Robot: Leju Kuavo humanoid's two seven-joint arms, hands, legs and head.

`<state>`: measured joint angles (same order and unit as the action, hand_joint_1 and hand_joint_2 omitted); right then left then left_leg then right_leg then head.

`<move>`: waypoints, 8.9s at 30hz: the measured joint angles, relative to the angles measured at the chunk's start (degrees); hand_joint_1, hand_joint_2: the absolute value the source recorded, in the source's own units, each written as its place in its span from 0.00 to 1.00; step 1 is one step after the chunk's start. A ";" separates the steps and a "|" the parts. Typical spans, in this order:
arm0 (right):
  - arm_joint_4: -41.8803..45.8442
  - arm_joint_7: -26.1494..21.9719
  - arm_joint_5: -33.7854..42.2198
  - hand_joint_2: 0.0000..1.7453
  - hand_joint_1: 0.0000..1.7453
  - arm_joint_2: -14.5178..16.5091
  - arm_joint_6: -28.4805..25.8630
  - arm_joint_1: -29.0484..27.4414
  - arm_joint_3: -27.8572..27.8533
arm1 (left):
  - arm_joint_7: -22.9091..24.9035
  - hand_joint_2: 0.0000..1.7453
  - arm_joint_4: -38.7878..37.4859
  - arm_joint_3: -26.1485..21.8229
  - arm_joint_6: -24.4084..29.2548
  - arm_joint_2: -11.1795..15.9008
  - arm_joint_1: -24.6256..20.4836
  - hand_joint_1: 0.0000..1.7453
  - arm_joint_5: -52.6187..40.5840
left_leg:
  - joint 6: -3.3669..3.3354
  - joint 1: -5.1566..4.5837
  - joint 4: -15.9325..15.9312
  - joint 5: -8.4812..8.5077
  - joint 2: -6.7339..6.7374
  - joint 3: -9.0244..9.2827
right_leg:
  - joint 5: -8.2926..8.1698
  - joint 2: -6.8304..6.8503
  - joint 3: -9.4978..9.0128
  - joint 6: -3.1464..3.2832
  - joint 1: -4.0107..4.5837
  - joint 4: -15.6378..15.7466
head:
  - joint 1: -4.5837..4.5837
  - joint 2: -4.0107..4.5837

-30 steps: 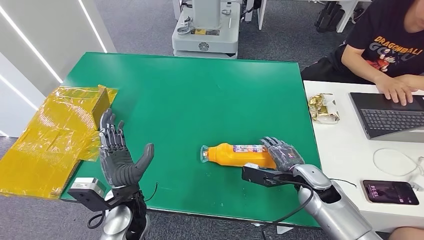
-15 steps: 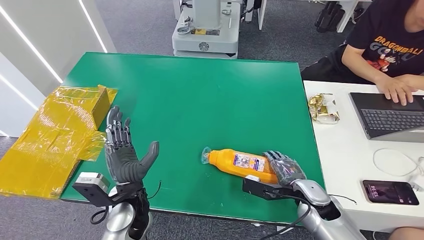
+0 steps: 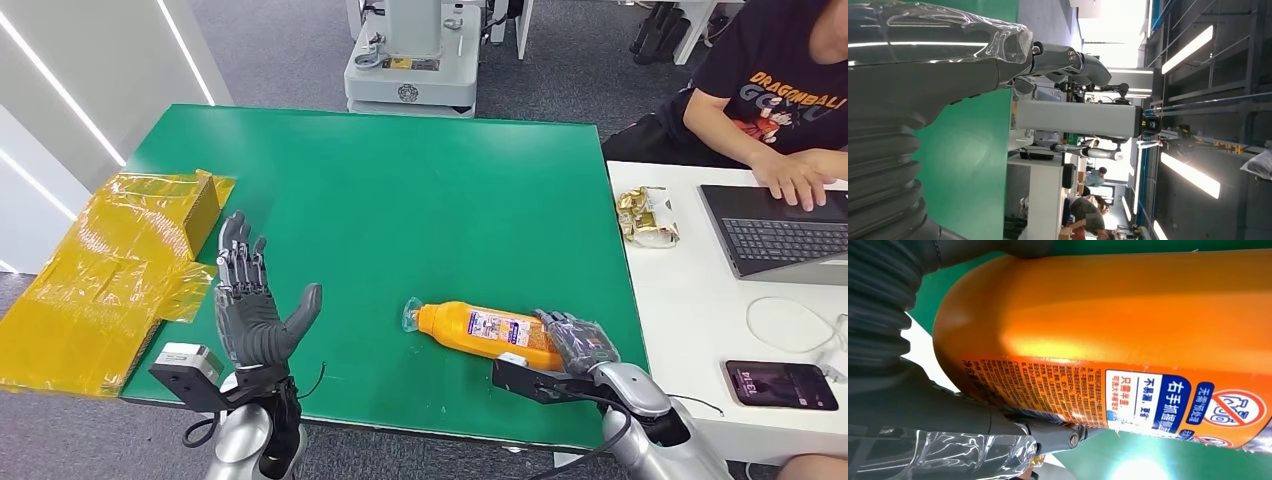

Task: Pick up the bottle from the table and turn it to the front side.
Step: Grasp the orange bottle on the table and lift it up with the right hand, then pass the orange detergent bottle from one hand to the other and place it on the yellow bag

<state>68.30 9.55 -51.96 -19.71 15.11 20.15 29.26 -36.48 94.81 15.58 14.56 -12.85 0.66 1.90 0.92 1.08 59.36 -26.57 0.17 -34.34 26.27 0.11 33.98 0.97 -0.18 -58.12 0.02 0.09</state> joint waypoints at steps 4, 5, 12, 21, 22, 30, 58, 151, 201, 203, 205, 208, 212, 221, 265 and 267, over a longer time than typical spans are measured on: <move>-0.04 -0.79 -0.81 1.00 1.00 0.25 -1.09 -0.37 -0.44 | -0.04 1.00 -0.52 0.00 -0.01 0.00 -0.01 0.00 0.00 | 0.00 0.00 -0.01 0.00 0.00 0.00 | 0.00 0.00 0.00 0.00 0.00 0.00 | 0.00 0.00; -0.04 -0.98 -0.99 1.00 1.00 0.38 -1.31 -0.49 -0.57 | -0.07 1.00 -0.66 0.01 0.01 0.00 -0.01 0.00 -0.01 | 0.00 0.00 -0.01 0.00 0.00 0.00 | 0.00 0.00 0.00 0.00 0.00 0.00 | -0.01 0.00; -0.16 -2.74 -1.68 1.00 1.00 1.68 -4.61 -0.65 -1.38 | -0.17 1.00 -1.36 0.13 0.54 0.00 -0.09 0.00 0.03 | 0.00 0.00 -0.01 0.01 -0.01 -0.01 | 0.00 0.00 0.00 0.00 0.00 -0.01 | -0.01 0.00; 1.08 -5.32 -4.02 1.00 1.00 5.56 -14.31 -0.87 -3.54 | -0.26 1.00 -1.81 0.53 1.64 -0.09 -0.21 0.00 0.05 | 0.01 0.00 -0.02 0.01 -0.01 -0.01 | 0.00 0.00 0.02 0.00 0.00 -0.01 | 0.01 0.00; 1.61 -5.87 -4.05 1.00 1.00 6.01 -15.55 -1.11 -3.82 | -0.37 1.00 -1.87 0.55 1.72 -0.12 -0.21 0.00 0.03 | 0.01 0.01 -0.02 0.01 -0.01 -0.01 | 0.00 0.00 0.02 0.00 0.01 -0.01 | 0.01 0.00; 8.88 -10.89 -5.47 1.00 1.00 10.78 -28.73 -5.59 -4.92 | -1.31 1.00 -2.22 0.61 2.60 -0.40 -0.16 0.00 -0.19 | 0.01 0.01 -0.05 0.00 -0.02 -0.02 | 0.04 0.02 0.03 0.00 0.01 -0.01 | 0.00 0.00; 17.87 -26.21 10.31 1.00 1.00 18.64 -47.96 -18.16 -2.55 | 0.62 1.00 -2.68 9.32 -8.14 3.43 2.82 0.00 7.61 | 0.01 0.00 -0.10 0.00 0.00 -0.02 | 0.06 0.01 0.02 0.03 0.01 -0.01 | 0.00 0.00; -22.76 -28.56 17.80 1.00 1.00 26.55 -32.00 10.82 11.41 | 1.66 1.00 -1.53 5.74 -5.09 8.49 -5.36 1.00 -0.27 | 0.08 0.03 -0.09 0.06 0.03 0.01 | 0.04 -0.05 0.08 0.07 0.02 -0.06 | 0.01 0.00; 14.70 -31.24 20.71 1.00 0.00 21.09 -48.50 -7.60 10.30 | 4.61 1.00 -7.69 4.25 14.82 13.05 -9.63 1.00 -14.52 | 0.09 0.03 -0.12 0.06 0.06 -0.01 | 0.04 -0.06 0.10 0.07 0.02 -0.08 | 0.00 0.00; 15.22 -31.17 20.52 1.00 0.00 21.08 -48.37 -8.34 9.93 | 6.66 1.00 -8.12 3.56 16.65 14.28 -9.83 1.00 -21.21 | 0.09 0.03 -0.12 0.06 0.07 0.00 | 0.04 -0.07 0.10 0.07 0.02 -0.08 | -0.01 0.00; 15.64 -31.17 20.43 1.00 0.00 21.04 -48.19 -9.16 9.54 | 8.52 1.00 -8.80 2.53 18.18 15.96 -10.08 1.00 -27.73 | 0.09 0.03 -0.12 0.06 0.08 0.00 | 0.04 -0.07 0.11 0.07 0.02 -0.08 | -0.01 0.00; 16.15 -31.48 20.54 1.00 0.00 20.87 -47.73 -10.31 8.99 | 10.97 1.00 -10.49 0.53 20.08 18.98 -10.74 1.00 -35.75 | 0.09 0.04 -0.13 0.06 0.07 0.01 | 0.04 -0.08 0.12 0.08 0.03 -0.11 | 0.00 0.00; 16.65 -31.97 21.07 1.00 0.00 20.62 -47.47 -11.41 8.69 | 14.74 1.00 -13.60 -1.59 23.09 23.55 -12.01 1.00 -48.04 | 0.12 0.05 -0.13 0.08 0.11 0.01 | 0.05 -0.11 0.14 0.08 0.04 -0.16 | 0.00 0.00; 18.52 -32.28 21.37 1.00 0.00 19.78 -47.74 -13.84 8.43 | 27.48 1.00 -17.62 -3.90 23.36 31.26 -12.47 1.00 -77.68 | 0.14 0.05 -0.14 0.09 0.10 -0.01 | 0.06 -0.13 0.17 0.09 0.04 -0.16 | -0.01 0.00; 16.93 -35.90 30.40 1.00 0.00 17.20 -46.40 -10.10 9.31 | 20.65 1.00 -58.81 12.75 7.76 37.33 -32.63 0.00 -80.75 | 0.28 0.05 -0.13 0.18 0.13 0.00 | 0.02 -0.15 0.21 0.14 0.04 -0.29 | -0.01 0.00; 16.53 -35.94 30.49 1.00 0.00 17.20 -46.37 -9.73 9.45 | 20.96 1.00 -59.25 12.75 7.70 37.35 -32.87 0.00 -80.34 | 0.29 0.05 -0.13 0.19 0.14 0.00 | 0.02 -0.16 0.21 0.14 0.04 -0.30 | -0.01 0.00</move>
<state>84.83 -26.39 -21.47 -2.51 -31.26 10.42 38.70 -15.52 35.56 28.33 22.26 24.50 -32.21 -78.45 1.21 1.13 59.23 -26.38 0.31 -34.34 26.28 -0.05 34.19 1.11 -0.14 -58.42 0.01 0.09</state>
